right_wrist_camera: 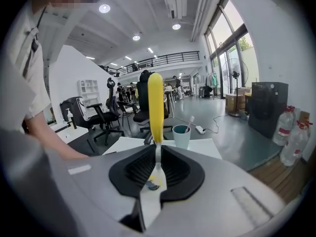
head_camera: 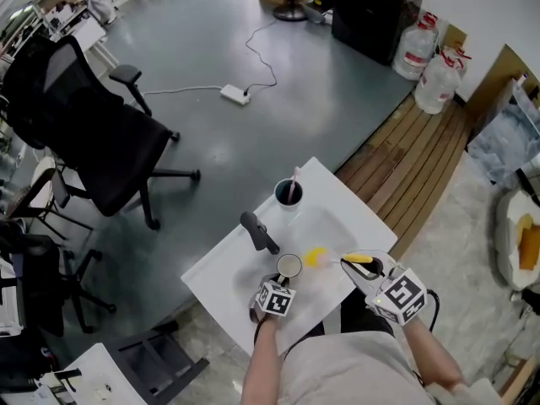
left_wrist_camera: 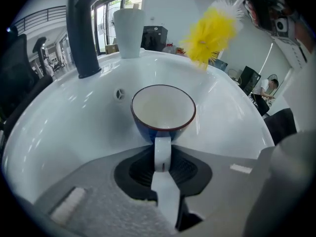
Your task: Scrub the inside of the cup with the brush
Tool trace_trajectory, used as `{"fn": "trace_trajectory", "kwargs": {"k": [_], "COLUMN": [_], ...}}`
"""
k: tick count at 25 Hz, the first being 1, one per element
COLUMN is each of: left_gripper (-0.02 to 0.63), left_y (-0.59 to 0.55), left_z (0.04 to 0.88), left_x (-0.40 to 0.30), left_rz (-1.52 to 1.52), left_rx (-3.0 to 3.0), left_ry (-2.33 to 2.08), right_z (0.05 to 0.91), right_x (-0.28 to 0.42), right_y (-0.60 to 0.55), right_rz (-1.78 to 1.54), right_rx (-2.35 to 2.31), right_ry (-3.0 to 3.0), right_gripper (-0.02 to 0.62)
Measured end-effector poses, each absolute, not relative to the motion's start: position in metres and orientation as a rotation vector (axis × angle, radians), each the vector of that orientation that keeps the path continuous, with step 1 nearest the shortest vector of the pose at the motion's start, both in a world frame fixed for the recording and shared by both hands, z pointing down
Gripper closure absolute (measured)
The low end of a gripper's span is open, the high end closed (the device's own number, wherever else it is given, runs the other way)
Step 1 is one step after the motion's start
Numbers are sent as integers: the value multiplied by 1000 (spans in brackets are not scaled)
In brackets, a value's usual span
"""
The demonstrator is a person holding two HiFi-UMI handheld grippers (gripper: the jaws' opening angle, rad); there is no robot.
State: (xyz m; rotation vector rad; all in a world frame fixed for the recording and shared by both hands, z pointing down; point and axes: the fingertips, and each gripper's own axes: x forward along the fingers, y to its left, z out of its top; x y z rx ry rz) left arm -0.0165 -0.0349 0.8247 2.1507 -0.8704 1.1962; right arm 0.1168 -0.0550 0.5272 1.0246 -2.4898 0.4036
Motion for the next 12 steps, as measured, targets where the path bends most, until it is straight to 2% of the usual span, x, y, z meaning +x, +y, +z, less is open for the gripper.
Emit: {"fn": "trace_trajectory", "kwargs": {"k": [12], "left_gripper": [549], "left_y": [-45], "left_z": [759], "left_x": [-27], "left_rz": [1356], "left_rx": [2279], "left_ry": [-884], "right_z": [479], "right_x": [70], "right_y": [-61], "right_rz": [342], "right_rx": [758], "right_ry": [-2598], "right_gripper": [560]}}
